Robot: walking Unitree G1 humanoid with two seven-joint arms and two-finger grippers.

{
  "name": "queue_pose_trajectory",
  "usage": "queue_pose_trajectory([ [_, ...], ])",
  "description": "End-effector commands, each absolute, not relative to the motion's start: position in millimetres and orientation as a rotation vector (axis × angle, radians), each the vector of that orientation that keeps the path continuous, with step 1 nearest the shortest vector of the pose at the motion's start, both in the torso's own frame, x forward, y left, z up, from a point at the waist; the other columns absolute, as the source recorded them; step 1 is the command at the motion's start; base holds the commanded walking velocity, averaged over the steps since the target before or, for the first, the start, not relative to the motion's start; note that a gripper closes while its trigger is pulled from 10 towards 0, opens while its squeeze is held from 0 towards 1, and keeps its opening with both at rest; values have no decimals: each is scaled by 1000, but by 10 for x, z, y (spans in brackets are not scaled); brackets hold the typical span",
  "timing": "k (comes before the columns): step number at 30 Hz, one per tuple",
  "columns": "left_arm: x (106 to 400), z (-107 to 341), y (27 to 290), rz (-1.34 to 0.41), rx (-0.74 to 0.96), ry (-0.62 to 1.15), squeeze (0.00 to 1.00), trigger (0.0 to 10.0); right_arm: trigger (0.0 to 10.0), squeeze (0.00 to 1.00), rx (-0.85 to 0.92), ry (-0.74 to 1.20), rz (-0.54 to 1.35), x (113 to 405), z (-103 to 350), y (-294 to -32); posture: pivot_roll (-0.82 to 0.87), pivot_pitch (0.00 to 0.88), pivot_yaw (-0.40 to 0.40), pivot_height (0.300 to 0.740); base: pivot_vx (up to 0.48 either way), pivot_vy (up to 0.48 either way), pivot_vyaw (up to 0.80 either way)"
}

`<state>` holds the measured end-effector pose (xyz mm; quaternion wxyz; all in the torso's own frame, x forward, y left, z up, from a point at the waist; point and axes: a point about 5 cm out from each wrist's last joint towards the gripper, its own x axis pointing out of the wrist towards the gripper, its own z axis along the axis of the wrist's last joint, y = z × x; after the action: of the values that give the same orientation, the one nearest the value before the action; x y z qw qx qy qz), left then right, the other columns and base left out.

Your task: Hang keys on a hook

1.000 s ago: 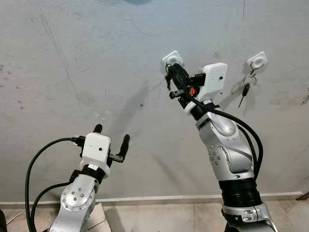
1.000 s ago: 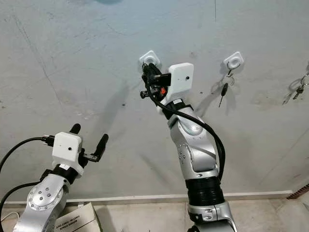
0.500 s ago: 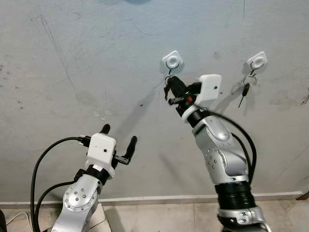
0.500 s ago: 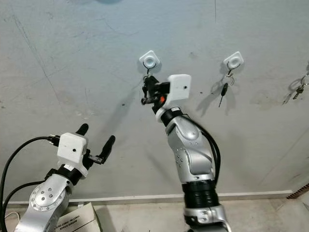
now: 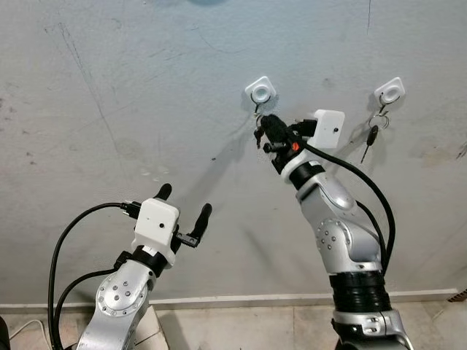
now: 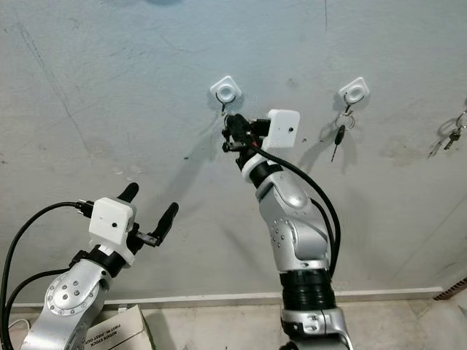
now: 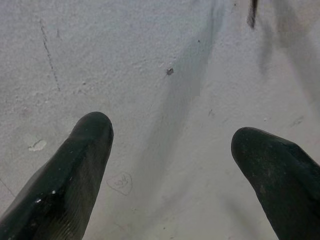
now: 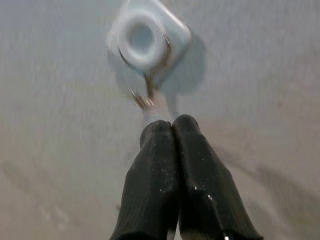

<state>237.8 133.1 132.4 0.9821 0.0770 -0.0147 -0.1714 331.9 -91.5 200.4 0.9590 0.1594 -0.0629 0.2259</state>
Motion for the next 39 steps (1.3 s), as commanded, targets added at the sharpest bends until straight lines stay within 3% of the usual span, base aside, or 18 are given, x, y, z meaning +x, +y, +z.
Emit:
queue_pose_trajectory([
  [1,2365,1337,1350,-343,158,-34,0,10000,10000,0,322,-143,466,3300,2056,-931,173,0,25,740,0,0,0],
  [20,2362,1331,1363,-348,165,-29,0,10000,10000,0,424,-177,644,3214,2206,-780,179,0,31,740,0,0,0],
  [39,2341,1323,1352,-348,160,-23,0,10000,10000,0,418,-221,562,3329,2288,-786,180,0,30,740,0,0,0],
])
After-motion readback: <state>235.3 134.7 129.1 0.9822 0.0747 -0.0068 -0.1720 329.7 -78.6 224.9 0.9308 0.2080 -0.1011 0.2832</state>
